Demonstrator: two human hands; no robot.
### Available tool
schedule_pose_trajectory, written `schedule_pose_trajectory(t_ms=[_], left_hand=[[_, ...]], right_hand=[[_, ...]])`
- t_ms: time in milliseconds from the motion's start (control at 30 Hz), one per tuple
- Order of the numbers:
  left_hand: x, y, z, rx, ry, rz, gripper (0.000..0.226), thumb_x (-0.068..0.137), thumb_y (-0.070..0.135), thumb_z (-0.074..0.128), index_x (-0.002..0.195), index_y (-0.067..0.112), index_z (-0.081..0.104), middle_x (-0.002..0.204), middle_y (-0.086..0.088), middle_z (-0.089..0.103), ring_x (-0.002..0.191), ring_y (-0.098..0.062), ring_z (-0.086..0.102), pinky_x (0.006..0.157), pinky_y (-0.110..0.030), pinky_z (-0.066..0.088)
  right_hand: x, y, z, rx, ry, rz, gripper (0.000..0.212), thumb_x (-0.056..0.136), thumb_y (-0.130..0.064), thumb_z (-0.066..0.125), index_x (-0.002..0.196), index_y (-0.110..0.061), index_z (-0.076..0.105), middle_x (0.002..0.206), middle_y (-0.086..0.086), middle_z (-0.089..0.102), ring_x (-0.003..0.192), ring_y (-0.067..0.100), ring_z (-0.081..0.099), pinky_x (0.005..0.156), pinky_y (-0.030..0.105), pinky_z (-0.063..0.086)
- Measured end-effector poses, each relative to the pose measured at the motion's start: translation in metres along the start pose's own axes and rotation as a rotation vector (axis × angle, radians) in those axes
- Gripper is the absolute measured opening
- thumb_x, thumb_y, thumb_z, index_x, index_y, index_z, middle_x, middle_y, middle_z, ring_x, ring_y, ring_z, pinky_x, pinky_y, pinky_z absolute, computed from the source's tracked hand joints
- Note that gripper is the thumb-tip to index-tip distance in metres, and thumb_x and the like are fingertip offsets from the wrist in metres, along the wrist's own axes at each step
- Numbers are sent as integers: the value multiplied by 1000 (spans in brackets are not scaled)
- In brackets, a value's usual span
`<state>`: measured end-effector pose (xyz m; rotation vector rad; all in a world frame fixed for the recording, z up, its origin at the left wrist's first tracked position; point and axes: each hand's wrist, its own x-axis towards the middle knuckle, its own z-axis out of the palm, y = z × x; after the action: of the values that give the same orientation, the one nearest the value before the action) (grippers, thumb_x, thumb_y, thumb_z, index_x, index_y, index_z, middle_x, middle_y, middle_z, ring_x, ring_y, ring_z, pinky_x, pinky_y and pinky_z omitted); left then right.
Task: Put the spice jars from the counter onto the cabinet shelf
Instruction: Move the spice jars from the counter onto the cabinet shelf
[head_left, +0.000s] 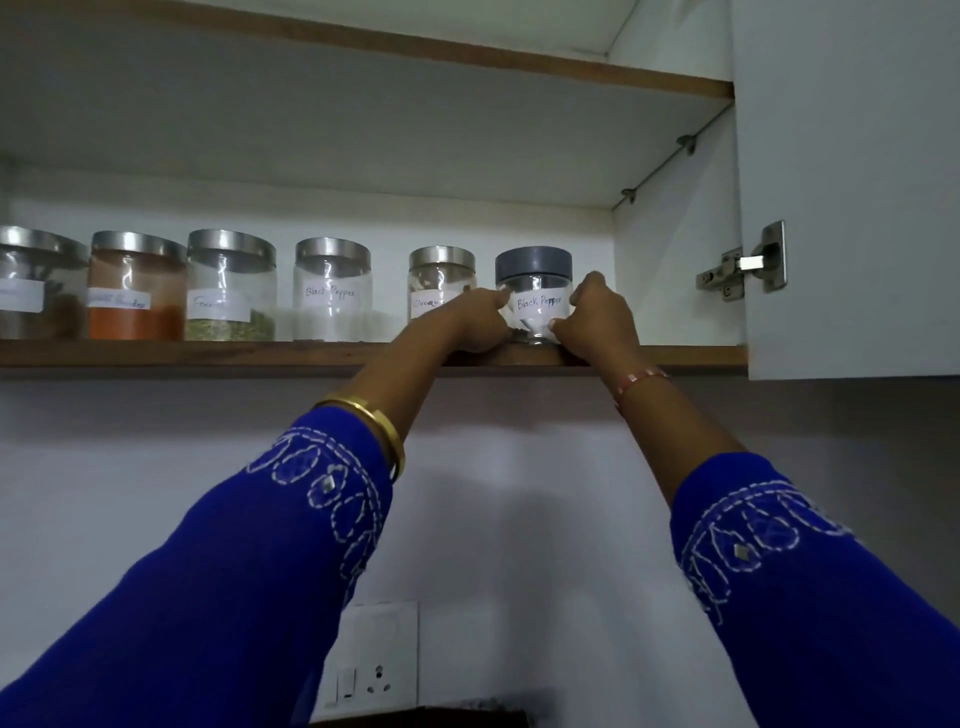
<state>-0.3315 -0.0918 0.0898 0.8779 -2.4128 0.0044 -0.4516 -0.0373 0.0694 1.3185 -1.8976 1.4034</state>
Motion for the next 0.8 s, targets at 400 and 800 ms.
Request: schedule_pose_trajectory(t_ms=[400,800], left_hand=[[-3,-2,7,-82,159,-41,44,91,4,37,134,3,47,143,-16,42,131,-28,40,106,-31,32],[-116,-19,57,-484,723,159,35,89,-2,42,118,3,61,117,-13,64,108,-22,58,89,-18,42]], right_hand=[[0,6,6,-153,-128,-68,31,88,-8,45,112,3,62,117,20,63,108,35,57,80,32,44],[-121,16,17,78,-143,-242,49,100,-15,38,146,-6,25,157,13,16,147,27,6,119,36,5]])
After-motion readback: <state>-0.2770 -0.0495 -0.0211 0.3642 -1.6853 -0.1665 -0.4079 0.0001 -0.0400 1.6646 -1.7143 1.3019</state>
